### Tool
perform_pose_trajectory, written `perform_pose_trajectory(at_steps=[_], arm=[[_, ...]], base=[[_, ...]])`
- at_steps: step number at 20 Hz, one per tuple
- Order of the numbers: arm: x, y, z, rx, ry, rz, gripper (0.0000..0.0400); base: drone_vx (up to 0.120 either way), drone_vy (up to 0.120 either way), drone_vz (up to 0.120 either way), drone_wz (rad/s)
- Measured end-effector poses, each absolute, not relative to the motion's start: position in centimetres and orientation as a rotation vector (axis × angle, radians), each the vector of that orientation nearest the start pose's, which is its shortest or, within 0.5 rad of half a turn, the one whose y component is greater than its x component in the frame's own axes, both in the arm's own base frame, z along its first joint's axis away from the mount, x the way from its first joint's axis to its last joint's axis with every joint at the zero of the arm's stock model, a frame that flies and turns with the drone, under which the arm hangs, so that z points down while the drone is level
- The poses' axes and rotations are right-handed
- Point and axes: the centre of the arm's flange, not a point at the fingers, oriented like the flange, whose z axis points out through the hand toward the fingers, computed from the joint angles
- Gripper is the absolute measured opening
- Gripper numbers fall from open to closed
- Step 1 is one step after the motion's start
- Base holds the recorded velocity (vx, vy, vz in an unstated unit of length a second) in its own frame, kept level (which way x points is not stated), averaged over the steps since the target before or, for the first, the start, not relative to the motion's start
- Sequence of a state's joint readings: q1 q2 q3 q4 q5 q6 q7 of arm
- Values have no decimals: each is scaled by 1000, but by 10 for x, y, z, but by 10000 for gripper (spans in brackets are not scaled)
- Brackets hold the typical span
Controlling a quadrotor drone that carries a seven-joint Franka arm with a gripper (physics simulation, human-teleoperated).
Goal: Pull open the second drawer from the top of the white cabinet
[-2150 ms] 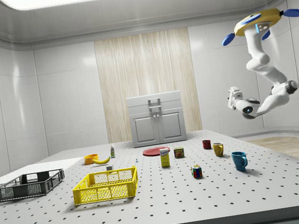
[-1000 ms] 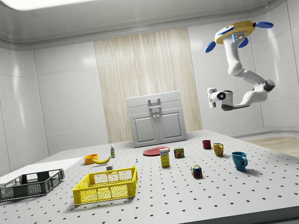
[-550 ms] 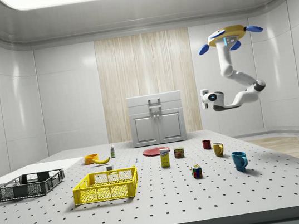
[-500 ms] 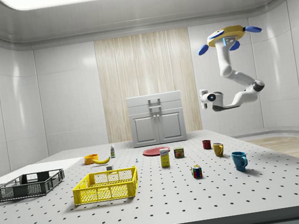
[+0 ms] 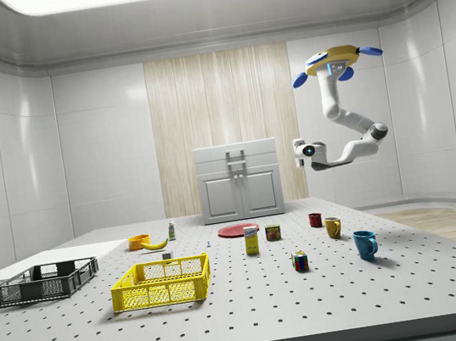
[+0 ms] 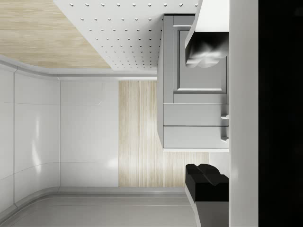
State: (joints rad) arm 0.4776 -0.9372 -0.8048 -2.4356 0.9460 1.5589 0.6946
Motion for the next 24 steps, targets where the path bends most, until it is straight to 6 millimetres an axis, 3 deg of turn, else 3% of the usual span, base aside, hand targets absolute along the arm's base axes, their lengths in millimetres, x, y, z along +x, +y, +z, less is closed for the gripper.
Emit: perform_pose_trajectory(at_steps=[18, 24], arm=[[307, -100, 591, -1484, 612, 613, 300], [307, -100, 591, -1484, 612, 613, 300]], base=[[120, -100, 0, 0], [120, 0, 0, 0]])
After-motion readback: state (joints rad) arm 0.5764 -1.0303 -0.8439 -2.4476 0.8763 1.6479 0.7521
